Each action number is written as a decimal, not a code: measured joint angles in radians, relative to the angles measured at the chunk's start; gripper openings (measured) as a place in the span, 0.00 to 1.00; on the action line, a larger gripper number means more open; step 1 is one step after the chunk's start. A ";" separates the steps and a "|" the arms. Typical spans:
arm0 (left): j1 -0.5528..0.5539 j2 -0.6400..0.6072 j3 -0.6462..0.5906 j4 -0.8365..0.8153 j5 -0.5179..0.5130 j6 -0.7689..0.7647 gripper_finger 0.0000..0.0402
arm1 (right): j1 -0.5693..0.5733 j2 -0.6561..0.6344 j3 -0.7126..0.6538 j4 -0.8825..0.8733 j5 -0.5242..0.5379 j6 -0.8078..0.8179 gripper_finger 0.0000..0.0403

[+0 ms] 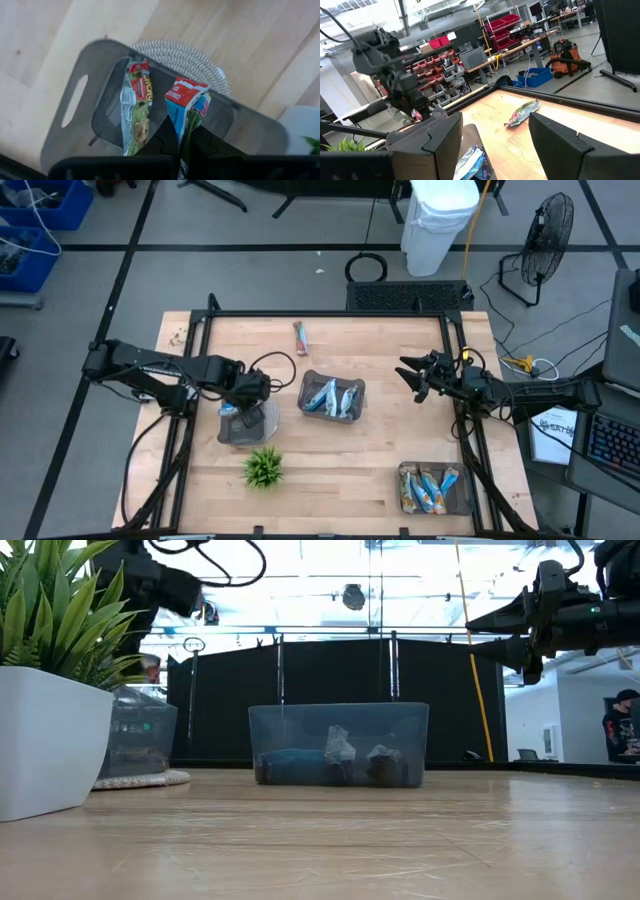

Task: Pick and place Granola Bars by type
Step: Put the red granola bar into the middle left black bin

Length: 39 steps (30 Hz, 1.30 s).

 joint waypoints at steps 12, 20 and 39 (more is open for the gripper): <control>-0.005 0.000 -0.185 0.205 0.009 -0.009 0.03 | 0.000 0.000 0.000 0.000 0.000 0.000 0.55; -0.006 0.001 -0.282 0.305 0.019 -0.025 0.03 | 0.000 0.000 0.000 0.000 0.000 0.000 0.55; 0.009 -0.021 -0.395 0.465 0.105 -0.027 0.39 | 0.000 0.000 0.000 0.000 0.000 0.000 0.55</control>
